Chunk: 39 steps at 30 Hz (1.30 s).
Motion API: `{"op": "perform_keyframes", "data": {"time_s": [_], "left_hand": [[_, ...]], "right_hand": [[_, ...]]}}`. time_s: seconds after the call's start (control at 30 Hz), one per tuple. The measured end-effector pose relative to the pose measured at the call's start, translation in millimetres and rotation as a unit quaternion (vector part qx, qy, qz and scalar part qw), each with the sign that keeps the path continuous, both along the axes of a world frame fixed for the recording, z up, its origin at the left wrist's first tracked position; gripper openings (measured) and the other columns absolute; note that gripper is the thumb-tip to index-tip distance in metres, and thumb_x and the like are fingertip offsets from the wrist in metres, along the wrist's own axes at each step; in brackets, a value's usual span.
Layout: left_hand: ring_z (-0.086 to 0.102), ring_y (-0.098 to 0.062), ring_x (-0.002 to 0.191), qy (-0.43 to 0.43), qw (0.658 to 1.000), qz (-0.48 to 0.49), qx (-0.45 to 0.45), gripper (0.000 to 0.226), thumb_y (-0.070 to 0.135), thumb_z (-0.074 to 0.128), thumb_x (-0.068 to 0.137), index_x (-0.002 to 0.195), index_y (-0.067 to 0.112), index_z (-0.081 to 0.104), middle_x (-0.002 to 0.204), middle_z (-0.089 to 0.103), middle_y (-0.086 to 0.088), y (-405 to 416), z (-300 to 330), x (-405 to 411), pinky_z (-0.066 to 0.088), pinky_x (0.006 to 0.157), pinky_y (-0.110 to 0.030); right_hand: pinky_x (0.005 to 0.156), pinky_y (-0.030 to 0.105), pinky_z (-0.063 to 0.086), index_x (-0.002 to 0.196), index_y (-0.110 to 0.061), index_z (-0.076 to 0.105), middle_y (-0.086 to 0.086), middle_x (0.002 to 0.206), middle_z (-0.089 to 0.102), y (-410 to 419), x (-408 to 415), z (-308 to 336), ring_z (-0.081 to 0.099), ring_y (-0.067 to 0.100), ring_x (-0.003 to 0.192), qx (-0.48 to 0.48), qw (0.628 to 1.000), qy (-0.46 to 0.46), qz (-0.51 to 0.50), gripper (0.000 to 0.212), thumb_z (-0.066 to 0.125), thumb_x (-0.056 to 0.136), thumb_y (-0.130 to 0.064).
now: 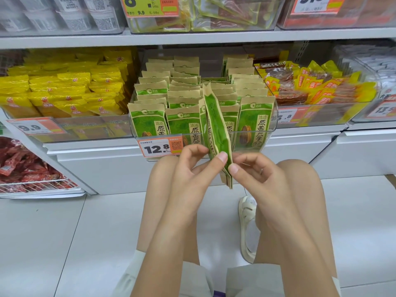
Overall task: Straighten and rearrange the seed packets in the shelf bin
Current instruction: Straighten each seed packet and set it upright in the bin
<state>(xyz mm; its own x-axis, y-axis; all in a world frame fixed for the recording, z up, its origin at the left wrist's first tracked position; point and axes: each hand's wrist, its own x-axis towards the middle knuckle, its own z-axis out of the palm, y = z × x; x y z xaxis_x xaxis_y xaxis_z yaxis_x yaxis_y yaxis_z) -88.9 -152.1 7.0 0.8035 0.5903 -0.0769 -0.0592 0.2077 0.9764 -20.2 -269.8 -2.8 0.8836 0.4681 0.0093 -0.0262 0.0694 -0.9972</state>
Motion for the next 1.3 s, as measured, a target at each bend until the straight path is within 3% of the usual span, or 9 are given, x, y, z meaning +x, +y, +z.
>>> {"op": "perform_keyframes", "data": {"time_s": [0.1,0.23,0.33,0.47,0.77,0.9,1.07,1.2,1.3], "left_hand": [[0.069,-0.004,0.077,-0.021,1.0,0.007,-0.016,0.044,0.017,0.073,0.08,0.111,-0.006,0.054,0.09,0.072,0.001,-0.9,3.9,-2.0,0.054,0.088,-0.031],[0.07,-0.015,0.087,-0.02,0.999,0.009,-0.032,0.045,0.026,0.078,0.074,0.105,0.0,0.057,0.094,0.072,-0.007,-0.1,2.1,-0.7,0.052,0.098,-0.047],[0.069,-0.017,0.091,-0.018,0.999,0.002,-0.036,0.036,0.026,0.073,0.075,0.101,0.007,0.058,0.103,0.072,-0.015,0.9,0.2,-0.3,0.053,0.094,-0.04],[0.067,-0.016,0.089,-0.032,0.998,-0.009,-0.047,0.042,0.027,0.075,0.074,0.103,0.003,0.057,0.098,0.072,-0.01,0.7,2.1,-2.1,0.055,0.087,-0.034],[0.068,-0.019,0.096,-0.047,0.997,-0.033,-0.059,0.029,0.026,0.066,0.08,0.101,0.009,0.056,0.1,0.073,-0.007,5.1,-9.8,0.1,0.056,0.084,-0.03],[0.066,-0.02,0.097,-0.057,0.993,-0.053,-0.091,0.041,0.036,0.073,0.071,0.095,0.01,0.054,0.101,0.07,-0.01,6.4,-10.9,-0.4,0.053,0.079,-0.024],[0.066,-0.02,0.098,-0.058,0.989,-0.082,-0.109,0.043,0.03,0.069,0.073,0.107,0.011,0.051,0.103,0.072,-0.004,8.4,-15.1,-0.6,0.055,0.079,-0.031],[0.065,-0.025,0.098,-0.061,0.985,-0.079,-0.137,0.049,0.023,0.056,0.081,0.124,0.0,0.049,0.106,0.071,-0.012,10.7,-5.8,-1.3,0.057,0.073,-0.034],[0.07,-0.026,0.099,-0.036,0.996,-0.053,-0.066,0.039,0.022,0.063,0.092,0.124,0.002,0.053,0.108,0.074,-0.011,9.8,2.6,-0.1,0.059,0.078,-0.041]], "right_hand": [[0.078,0.022,0.051,0.083,-0.014,0.063,-0.001,0.104,0.071,0.7,-1.6,1.7,0.067,0.011,0.099,-0.011,0.999,-0.001,0.043,0.024,0.074,0.067,-0.027],[0.07,0.011,0.047,0.083,-0.008,0.057,-0.017,0.078,0.068,1.7,-3.7,7.6,0.064,-0.002,0.075,0.022,0.996,0.018,0.082,0.019,0.066,0.074,-0.022],[0.074,0.013,0.05,0.083,-0.01,0.058,-0.019,0.071,0.066,1.5,-4.4,10.7,0.062,-0.003,0.073,0.013,0.996,0.013,0.082,0.016,0.062,0.076,-0.024],[0.082,0.034,0.049,0.082,-0.014,0.063,-0.011,0.071,0.064,1.4,-4.2,10.8,0.058,0.012,0.076,0.013,0.997,0.024,0.068,0.013,0.061,0.079,-0.026],[0.071,0.02,0.05,0.083,-0.012,0.063,-0.014,0.067,0.063,1.8,-4.6,7.2,0.057,0.007,0.069,0.022,0.998,0.022,0.062,0.014,0.061,0.079,-0.025],[0.069,0.01,0.045,0.1,-0.007,0.064,-0.014,0.077,0.069,2.7,-4.9,5.6,0.062,0.0,0.074,0.029,0.998,0.023,0.056,0.03,0.063,0.076,-0.025],[0.081,0.014,0.048,0.122,-0.017,0.06,-0.002,0.121,0.067,4.8,-4.9,1.8,0.063,0.005,0.108,0.033,0.997,0.04,0.063,0.047,0.063,0.076,-0.025],[0.084,0.017,0.051,0.13,-0.028,0.053,-0.007,0.126,0.064,9.2,-5.8,-1.4,0.062,0.007,0.112,0.038,0.996,0.036,0.073,0.058,0.066,0.073,-0.022],[0.095,0.025,0.048,0.127,-0.044,0.049,-0.022,0.125,0.061,10.8,-5.6,-7.8,0.058,0.004,0.116,-0.029,0.998,-0.051,0.031,0.066,0.077,0.071,-0.024]]}}
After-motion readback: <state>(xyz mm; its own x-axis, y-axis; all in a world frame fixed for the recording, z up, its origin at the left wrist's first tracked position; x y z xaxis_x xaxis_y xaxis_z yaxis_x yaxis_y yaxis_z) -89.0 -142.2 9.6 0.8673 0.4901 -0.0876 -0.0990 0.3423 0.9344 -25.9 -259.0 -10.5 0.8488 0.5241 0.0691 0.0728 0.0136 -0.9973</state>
